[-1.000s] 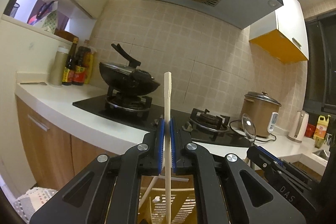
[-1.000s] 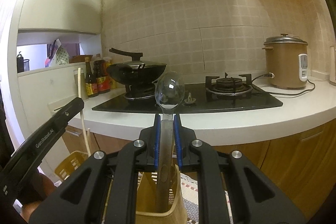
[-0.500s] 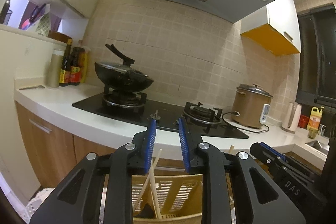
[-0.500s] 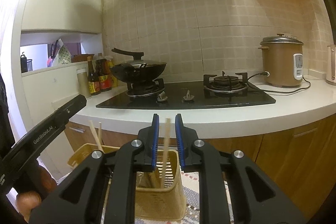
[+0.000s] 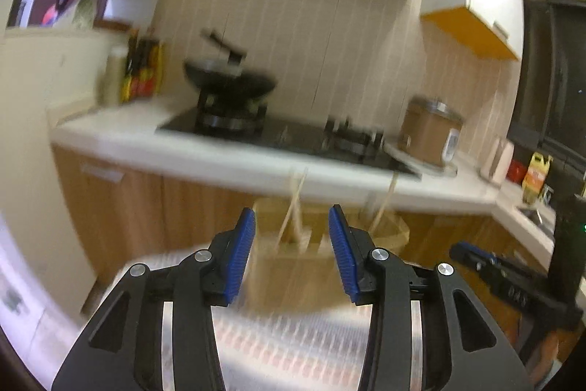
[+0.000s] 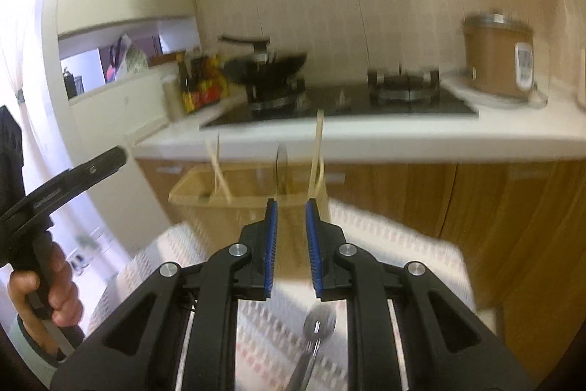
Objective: Organize utensils
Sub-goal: 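Open both tools over the basket, releasing chopstick and spoon, then withdraw, then grasp a clear spoon with the left tool while the right tool grasps another clear spoon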
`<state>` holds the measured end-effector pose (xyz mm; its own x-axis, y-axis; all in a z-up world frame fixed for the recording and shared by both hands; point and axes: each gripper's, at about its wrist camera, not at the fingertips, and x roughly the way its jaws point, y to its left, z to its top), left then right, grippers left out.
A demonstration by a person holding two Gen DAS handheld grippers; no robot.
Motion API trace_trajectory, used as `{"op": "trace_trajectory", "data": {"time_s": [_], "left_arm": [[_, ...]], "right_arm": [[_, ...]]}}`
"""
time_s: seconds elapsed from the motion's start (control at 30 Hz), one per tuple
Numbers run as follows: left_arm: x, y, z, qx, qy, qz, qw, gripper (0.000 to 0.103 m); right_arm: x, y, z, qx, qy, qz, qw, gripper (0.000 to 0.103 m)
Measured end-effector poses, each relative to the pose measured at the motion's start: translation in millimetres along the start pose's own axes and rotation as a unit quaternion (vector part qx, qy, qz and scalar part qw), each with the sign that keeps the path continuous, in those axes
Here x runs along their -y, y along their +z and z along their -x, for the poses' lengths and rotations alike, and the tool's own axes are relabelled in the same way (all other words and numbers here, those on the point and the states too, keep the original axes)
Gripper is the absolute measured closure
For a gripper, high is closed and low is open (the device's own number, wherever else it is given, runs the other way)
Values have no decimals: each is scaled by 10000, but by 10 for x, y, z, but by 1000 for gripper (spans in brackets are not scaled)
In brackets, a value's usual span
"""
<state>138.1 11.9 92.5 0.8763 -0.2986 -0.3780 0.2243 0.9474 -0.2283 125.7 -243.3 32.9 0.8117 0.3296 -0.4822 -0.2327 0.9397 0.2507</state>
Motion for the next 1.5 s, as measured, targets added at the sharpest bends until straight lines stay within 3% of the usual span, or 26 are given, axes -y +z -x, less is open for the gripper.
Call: {"op": "trace_trajectory", "data": {"time_s": [0.1, 0.23, 0.33, 0.43, 0.63, 0.7, 0.83, 0.97, 1.1, 1.27, 1.4, 1.5], "left_arm": [[-148, -228, 166, -646, 62, 31, 9979, 63], [-312, -474, 283, -1214, -10, 127, 9925, 63], [-380, -552, 336, -1270, 31, 137, 9918, 63], [-418, -551, 381, -1273, -36, 179, 9917, 63], [-379, -583, 418, -1282, -88, -2, 9917, 63], [-363, -597, 424, -1298, -116, -7, 9915, 63], [-423, -623, 460, -1319, -131, 26, 9912, 63], [-520, -627, 488, -1312, -121, 141, 9912, 62], [-606, -651, 474, -1352, -134, 241, 9904, 62], [-666, -702, 459, -1414, -108, 298, 9894, 62], [-731, -707, 477, -1403, -85, 369, 9894, 62], [-779, -709, 508, -1356, -74, 441, 9898, 62]], "right_arm": [[28, -223, -26, -574, 340, -265, 9974, 84], [-41, -471, -44, -918, 506, -345, 9939, 69], [-227, -675, -48, -1120, 742, -257, 9906, 53], [-558, -980, -39, -1520, 1101, 102, 9822, 53], [-1393, -1783, -36, -2548, 1864, 1334, 9394, 53], [-1608, -1958, -57, -2670, 1909, 1683, 9295, 53], [-1814, -2081, -128, -2754, 1847, 2028, 9213, 54], [-1870, -2097, -180, -2714, 1567, 2213, 9235, 76], [-1849, -2121, -178, -2590, 1367, 2504, 9228, 83], [-1900, -2180, -112, -2448, 1206, 2687, 9238, 84], [-1821, -2113, -177, -2343, 802, 2248, 9424, 90], [-1593, -1959, -345, -2172, 43, 1184, 9689, 92]]}}
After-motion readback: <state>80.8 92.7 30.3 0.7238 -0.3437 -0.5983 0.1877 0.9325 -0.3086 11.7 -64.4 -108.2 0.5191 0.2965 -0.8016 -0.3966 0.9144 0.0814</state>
